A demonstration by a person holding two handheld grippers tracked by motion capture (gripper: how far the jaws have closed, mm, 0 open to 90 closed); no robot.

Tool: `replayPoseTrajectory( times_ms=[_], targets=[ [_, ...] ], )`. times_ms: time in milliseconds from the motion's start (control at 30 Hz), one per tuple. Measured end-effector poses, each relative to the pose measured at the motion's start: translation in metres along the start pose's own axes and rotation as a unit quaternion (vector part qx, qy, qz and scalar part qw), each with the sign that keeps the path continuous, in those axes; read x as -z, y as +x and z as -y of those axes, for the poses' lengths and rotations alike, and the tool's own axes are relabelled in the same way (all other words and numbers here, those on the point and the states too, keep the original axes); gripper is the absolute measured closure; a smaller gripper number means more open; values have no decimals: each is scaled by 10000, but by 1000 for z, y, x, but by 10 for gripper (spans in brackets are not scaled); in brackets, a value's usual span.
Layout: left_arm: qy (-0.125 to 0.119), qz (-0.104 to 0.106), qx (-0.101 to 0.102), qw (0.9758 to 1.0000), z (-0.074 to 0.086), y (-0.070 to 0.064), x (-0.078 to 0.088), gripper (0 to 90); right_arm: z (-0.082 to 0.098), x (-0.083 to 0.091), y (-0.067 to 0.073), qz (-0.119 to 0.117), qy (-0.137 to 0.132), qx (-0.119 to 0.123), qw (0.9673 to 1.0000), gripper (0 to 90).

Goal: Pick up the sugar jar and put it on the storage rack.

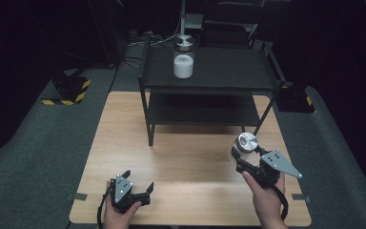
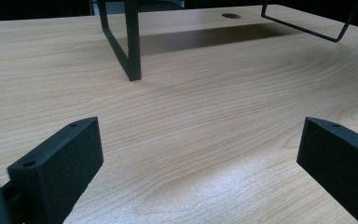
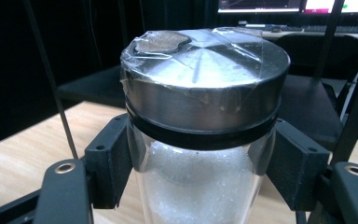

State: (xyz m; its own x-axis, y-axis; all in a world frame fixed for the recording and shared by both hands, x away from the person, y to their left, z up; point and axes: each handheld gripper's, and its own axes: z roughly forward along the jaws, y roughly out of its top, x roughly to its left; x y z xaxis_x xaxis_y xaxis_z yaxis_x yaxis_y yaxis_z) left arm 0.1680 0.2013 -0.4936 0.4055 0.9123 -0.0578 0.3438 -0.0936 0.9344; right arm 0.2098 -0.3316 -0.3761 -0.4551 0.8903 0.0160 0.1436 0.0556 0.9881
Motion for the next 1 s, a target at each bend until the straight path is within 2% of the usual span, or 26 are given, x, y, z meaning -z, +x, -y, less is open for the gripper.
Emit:
replayPoseTrajectory(
  times_ms=[267,633,867,1000],
  targets=[
    [22,27,12,10000,-1,2,0,6,-27,-7,0,-21,-148,46,9999,306],
    [52,57,-11,10000,-1,3,1,6,-65,-17,2,-27,-348,-17,9994,307],
    [26,82,35,10000,0,4,1,6,-82,-21,3,-18,-502,44,9987,307],
    [30,96,33,9999,0,5,1,6,-89,-24,5,16,-498,108,9987,307]
  ],
)
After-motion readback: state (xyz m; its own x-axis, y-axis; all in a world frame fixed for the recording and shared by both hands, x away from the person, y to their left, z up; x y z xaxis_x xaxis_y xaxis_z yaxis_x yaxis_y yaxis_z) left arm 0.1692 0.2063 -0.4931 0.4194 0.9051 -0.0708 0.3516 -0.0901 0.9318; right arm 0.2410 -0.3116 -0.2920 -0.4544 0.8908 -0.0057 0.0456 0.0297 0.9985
